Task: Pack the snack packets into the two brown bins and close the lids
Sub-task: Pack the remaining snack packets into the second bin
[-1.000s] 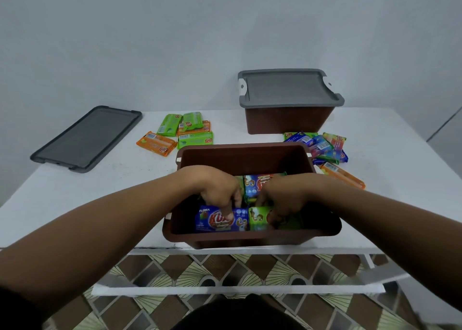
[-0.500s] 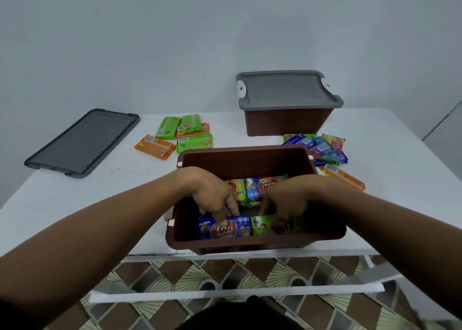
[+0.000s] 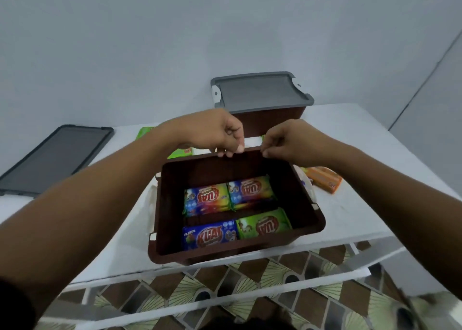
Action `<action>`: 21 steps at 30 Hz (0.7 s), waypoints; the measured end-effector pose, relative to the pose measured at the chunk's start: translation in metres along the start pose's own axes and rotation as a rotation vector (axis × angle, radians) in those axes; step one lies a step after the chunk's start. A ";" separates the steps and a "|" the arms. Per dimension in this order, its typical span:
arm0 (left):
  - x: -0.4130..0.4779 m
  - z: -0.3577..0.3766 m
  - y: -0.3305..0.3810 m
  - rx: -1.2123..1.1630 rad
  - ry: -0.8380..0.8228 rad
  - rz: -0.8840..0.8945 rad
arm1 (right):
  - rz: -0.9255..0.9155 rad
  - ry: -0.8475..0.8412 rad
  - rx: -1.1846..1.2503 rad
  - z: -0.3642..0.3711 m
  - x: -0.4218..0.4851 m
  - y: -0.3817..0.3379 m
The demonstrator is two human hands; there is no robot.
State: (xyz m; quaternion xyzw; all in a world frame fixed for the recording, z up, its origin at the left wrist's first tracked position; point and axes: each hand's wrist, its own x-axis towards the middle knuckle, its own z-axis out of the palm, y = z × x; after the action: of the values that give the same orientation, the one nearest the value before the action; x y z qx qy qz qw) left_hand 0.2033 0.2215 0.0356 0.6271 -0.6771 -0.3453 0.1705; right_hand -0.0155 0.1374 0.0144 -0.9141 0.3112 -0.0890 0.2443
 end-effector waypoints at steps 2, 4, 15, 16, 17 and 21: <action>0.017 0.001 0.012 0.012 0.066 0.015 | 0.020 0.056 -0.005 -0.015 0.004 0.017; 0.036 0.005 0.021 0.027 0.105 0.004 | 0.034 0.074 -0.070 -0.026 0.009 0.036; 0.139 0.038 0.031 0.141 0.170 -0.145 | 0.003 -0.035 -0.170 -0.057 0.032 0.134; 0.146 0.041 0.029 0.164 0.161 -0.161 | -0.001 -0.051 -0.179 -0.057 0.034 0.141; 0.153 0.043 0.027 0.188 0.153 -0.180 | -0.015 -0.062 -0.192 -0.056 0.036 0.146; 0.176 0.050 0.016 0.278 0.111 -0.253 | -0.082 -0.124 -0.235 -0.047 0.046 0.165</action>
State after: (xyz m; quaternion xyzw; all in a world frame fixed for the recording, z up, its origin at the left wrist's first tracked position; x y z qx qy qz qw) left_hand 0.1311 0.0637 -0.0247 0.7428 -0.6236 -0.2321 0.0745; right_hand -0.0808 -0.0225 -0.0277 -0.9522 0.2660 -0.0049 0.1503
